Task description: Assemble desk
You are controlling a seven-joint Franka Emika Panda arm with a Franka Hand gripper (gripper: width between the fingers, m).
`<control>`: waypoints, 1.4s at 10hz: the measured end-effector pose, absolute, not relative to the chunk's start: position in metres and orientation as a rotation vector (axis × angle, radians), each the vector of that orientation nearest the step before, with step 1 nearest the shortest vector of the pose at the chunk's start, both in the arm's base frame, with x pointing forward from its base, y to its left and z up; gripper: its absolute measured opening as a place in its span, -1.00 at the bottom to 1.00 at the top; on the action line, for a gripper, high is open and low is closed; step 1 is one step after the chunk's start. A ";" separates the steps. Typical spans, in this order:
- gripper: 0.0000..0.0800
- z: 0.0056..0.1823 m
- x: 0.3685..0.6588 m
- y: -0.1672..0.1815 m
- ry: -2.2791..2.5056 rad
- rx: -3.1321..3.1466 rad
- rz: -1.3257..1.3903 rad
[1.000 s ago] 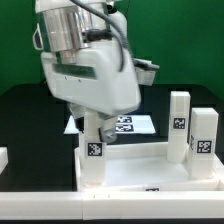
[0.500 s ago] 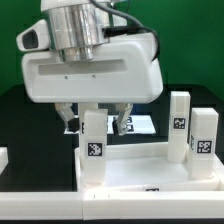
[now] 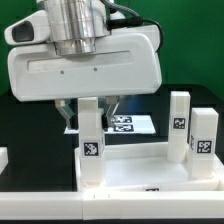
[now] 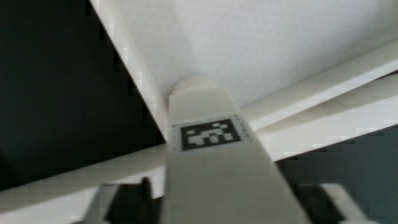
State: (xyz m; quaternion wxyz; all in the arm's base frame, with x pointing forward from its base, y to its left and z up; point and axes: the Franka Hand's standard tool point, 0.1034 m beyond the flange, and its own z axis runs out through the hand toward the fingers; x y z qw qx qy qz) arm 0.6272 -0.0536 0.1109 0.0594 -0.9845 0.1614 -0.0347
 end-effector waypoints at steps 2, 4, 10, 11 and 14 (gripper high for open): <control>-0.29 0.111 0.628 -0.053 0.739 -2.925 -0.094; -0.29 0.111 0.630 -0.052 1.255 -2.755 -0.070; -0.29 0.109 0.634 -0.054 2.228 -1.990 0.060; -0.29 0.109 0.634 -0.054 2.175 -2.049 0.054; 0.49 0.111 0.634 -0.044 1.616 -2.502 -0.016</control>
Offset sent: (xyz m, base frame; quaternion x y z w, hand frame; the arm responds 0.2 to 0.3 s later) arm 0.0102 -0.0012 0.0042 -0.0518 0.0430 0.3581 0.9313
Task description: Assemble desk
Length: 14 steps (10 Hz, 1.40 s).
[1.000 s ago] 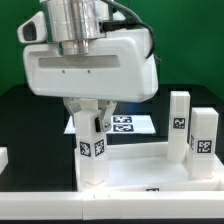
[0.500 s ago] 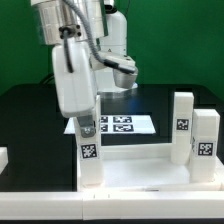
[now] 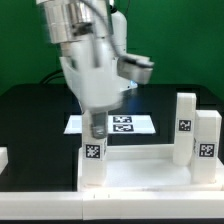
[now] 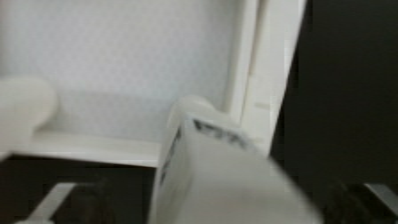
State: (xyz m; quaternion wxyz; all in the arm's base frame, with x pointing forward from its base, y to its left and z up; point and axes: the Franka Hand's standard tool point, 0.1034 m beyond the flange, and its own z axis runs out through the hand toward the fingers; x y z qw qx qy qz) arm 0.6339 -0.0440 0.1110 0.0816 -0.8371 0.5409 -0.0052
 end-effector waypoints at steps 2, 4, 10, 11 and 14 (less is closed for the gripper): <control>0.62 0.109 0.632 -0.044 1.382 -2.639 -0.018; 0.62 0.109 0.631 -0.045 1.157 -2.749 -0.038; -0.02 0.108 0.632 -0.043 0.723 -2.921 -0.081; -0.02 0.107 0.632 -0.047 0.938 -2.863 -0.067; -0.27 0.106 0.631 -0.047 1.581 -2.555 0.009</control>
Offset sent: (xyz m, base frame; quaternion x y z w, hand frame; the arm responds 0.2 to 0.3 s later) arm 0.0000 0.0000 0.0000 0.0000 0.0000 -0.1938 0.9810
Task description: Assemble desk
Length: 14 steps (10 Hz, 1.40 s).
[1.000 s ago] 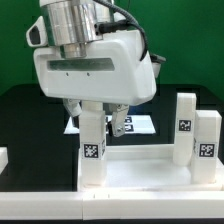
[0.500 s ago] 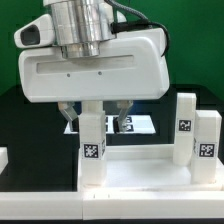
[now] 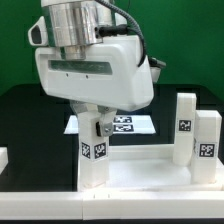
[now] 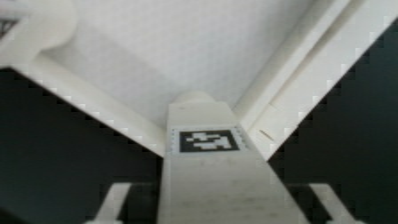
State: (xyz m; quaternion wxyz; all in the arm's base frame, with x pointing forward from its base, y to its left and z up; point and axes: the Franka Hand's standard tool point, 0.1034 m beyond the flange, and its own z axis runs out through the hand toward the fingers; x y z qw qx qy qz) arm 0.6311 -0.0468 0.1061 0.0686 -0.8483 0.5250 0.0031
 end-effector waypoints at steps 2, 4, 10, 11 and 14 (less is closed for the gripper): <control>-0.27 0.106 0.632 -0.045 2.007 -2.196 0.079; -0.28 0.105 0.633 -0.047 2.152 -2.021 0.108; 0.55 0.107 0.629 -0.041 1.416 -2.583 0.012; 0.55 0.105 0.626 -0.040 1.238 -2.679 0.015; 0.62 0.105 0.626 -0.043 1.034 -2.772 -0.010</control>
Offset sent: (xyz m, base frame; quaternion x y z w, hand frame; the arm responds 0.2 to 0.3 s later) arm 0.0000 0.0000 0.0000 0.0000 0.0000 0.1938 0.9810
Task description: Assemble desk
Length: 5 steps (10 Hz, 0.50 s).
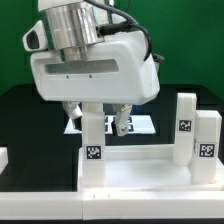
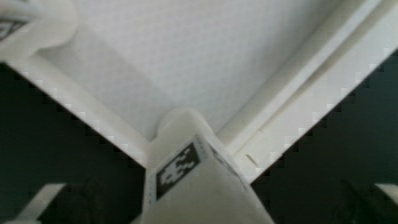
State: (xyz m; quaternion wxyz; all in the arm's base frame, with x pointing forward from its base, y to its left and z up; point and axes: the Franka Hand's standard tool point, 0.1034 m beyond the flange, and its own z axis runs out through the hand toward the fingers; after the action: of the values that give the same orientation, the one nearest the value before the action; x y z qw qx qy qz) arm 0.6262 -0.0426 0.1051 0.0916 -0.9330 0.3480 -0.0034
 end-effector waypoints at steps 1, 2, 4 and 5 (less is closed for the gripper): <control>0.62 0.105 0.626 -0.043 0.920 -2.813 -0.022; 0.62 0.110 0.629 -0.046 0.675 -2.916 -0.047; 0.62 0.111 0.631 -0.055 0.148 -3.025 -0.125; 0.62 0.111 0.631 -0.055 0.250 -3.020 -0.114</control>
Offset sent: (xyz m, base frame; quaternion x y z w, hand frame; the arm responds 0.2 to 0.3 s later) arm 0.0005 0.0024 -0.0028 0.0873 0.0565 -0.3994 0.9108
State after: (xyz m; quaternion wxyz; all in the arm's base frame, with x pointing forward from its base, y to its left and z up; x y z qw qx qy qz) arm 0.6311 -0.0552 0.1106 0.0545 -0.9944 0.0825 -0.0377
